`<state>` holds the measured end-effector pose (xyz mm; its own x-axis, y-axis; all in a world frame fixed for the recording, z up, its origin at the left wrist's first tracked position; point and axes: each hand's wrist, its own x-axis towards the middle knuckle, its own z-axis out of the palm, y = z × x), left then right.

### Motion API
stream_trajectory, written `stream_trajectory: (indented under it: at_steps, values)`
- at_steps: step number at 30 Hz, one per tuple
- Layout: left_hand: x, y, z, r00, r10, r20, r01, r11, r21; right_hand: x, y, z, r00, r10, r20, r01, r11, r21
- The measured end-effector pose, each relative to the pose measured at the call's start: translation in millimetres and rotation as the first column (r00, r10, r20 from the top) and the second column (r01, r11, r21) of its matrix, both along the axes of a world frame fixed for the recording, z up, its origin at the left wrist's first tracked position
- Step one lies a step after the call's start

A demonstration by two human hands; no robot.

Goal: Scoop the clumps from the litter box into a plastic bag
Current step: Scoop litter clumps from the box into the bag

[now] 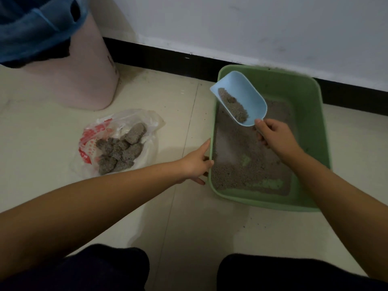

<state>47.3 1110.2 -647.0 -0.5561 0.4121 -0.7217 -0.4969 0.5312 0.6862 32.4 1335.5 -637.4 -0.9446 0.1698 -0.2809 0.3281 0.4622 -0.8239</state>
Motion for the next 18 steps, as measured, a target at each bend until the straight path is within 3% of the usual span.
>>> stream_trajectory:
  at_steps: [4, 7, 9, 11, 13, 15, 18]
  values:
    - [-3.5, -44.1, 2.3, 0.934, -0.142, -0.327, 0.080, 0.977, -0.196, -3.6, -31.5, 30.4, 0.991, 0.125, 0.039, -0.127, 0.990, 0.053]
    - [-10.7, -114.5, -2.6, 0.807, -0.068, -0.587, -0.157, 0.933, -0.324, -10.0, -69.7, 42.4, 0.974, 0.219, 0.061, -0.224, 0.972, 0.079]
    - [-15.2, -167.6, -7.5, 0.706, -0.138, -0.695, -0.287, 0.840, -0.459, -14.4, -97.2, 46.7, 0.946, 0.306, 0.107, -0.315, 0.946, 0.077]
    - [-18.1, -215.8, -15.0, 0.666, -0.259, -0.700, -0.381, 0.688, -0.617, -19.6, -123.1, 47.7, 0.899, 0.407, 0.164, -0.423, 0.902, 0.083]
    - [-18.1, -249.5, -23.6, 0.695, -0.255, -0.672, -0.455, 0.567, -0.686, -25.0, -147.5, 46.3, 0.831, 0.509, 0.225, -0.541, 0.833, 0.111]
    - [-16.7, -266.9, -31.5, 0.780, -0.104, -0.617, -0.467, 0.560, -0.684, -30.1, -168.9, 41.1, 0.763, 0.582, 0.282, -0.630, 0.767, 0.123]
    - [-20.5, -275.6, -49.7, 0.852, 0.250, -0.459, -0.500, 0.646, -0.577, -38.6, -197.4, 31.9, 0.677, 0.636, 0.370, -0.721, 0.675, 0.159]
